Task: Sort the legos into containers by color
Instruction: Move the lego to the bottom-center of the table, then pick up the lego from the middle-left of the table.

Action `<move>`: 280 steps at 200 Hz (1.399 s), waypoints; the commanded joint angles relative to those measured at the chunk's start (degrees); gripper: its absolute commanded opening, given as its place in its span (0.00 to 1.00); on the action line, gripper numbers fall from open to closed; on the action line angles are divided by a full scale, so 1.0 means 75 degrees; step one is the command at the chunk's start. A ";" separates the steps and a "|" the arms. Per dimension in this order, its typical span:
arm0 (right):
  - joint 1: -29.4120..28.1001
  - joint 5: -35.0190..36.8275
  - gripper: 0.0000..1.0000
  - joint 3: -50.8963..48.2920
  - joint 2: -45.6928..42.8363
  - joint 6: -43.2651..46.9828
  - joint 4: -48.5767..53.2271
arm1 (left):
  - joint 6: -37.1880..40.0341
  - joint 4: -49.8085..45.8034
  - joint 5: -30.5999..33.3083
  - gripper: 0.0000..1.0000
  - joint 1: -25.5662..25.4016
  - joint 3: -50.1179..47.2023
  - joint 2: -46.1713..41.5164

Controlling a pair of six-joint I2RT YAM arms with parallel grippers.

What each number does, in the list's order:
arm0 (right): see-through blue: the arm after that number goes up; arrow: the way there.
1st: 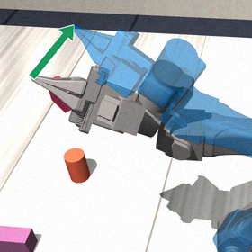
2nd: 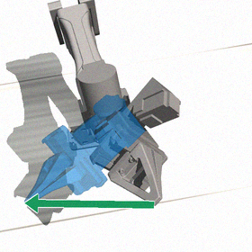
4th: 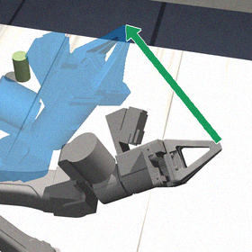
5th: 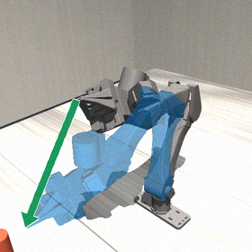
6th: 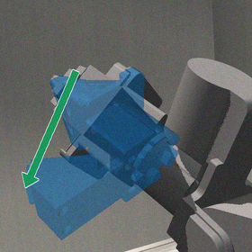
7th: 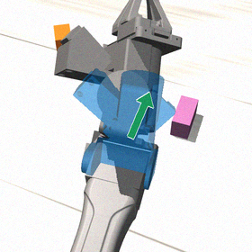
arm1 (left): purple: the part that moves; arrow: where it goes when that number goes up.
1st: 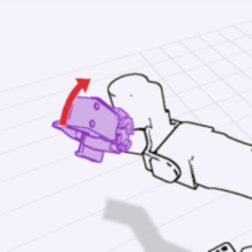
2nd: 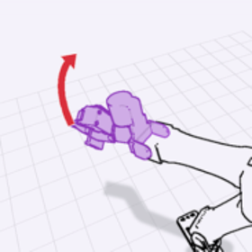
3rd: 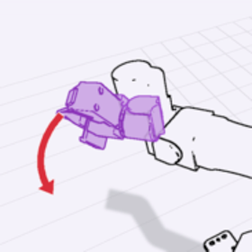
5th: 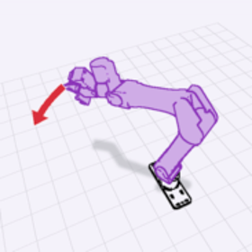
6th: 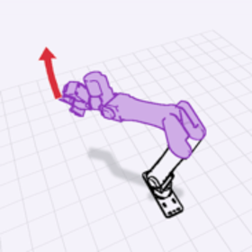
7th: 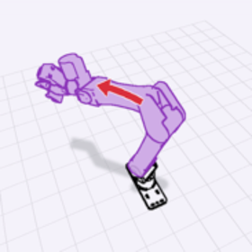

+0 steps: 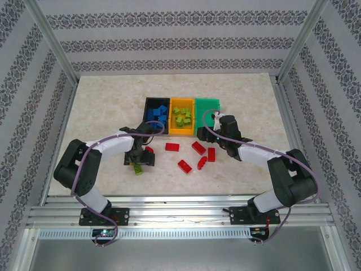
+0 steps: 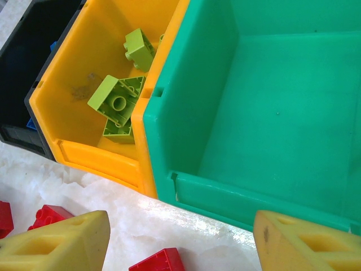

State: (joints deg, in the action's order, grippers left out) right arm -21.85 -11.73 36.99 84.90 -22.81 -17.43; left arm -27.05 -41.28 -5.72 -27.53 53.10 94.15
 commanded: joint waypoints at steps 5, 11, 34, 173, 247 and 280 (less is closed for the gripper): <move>0.0061 -0.0143 0.68 0.0007 0.0031 -0.0123 -0.0175 | -0.0075 0.0872 -0.0908 0.82 -0.0532 0.0336 0.0128; 0.0061 -0.0136 0.68 0.0000 0.0034 -0.0123 -0.0166 | -0.0073 0.0825 -0.0858 0.82 -0.0607 0.0372 0.0099; 0.0077 -0.0115 0.68 -0.0008 0.0012 -0.0105 -0.0159 | -0.0138 0.0479 -0.0458 0.82 -0.0689 0.0316 -0.0147; 0.0073 -0.0228 0.68 0.0025 0.0116 -0.0181 -0.0204 | -0.0249 -0.0175 0.0043 0.60 -0.0696 -0.0836 -0.0983; 0.0061 -0.0233 0.68 0.0024 0.0083 -0.0193 -0.0207 | -0.0348 0.0006 -0.0222 0.34 -0.0689 -0.0799 -0.1604; 0.0066 -0.0242 0.68 0.0025 0.0094 -0.0185 -0.0207 | -0.0424 0.0095 -0.0347 0.33 -0.0689 -0.0685 -0.2192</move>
State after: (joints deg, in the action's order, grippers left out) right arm -21.85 -12.95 36.99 85.34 -23.88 -17.45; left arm -29.21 -40.23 -7.18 -32.62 47.22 81.25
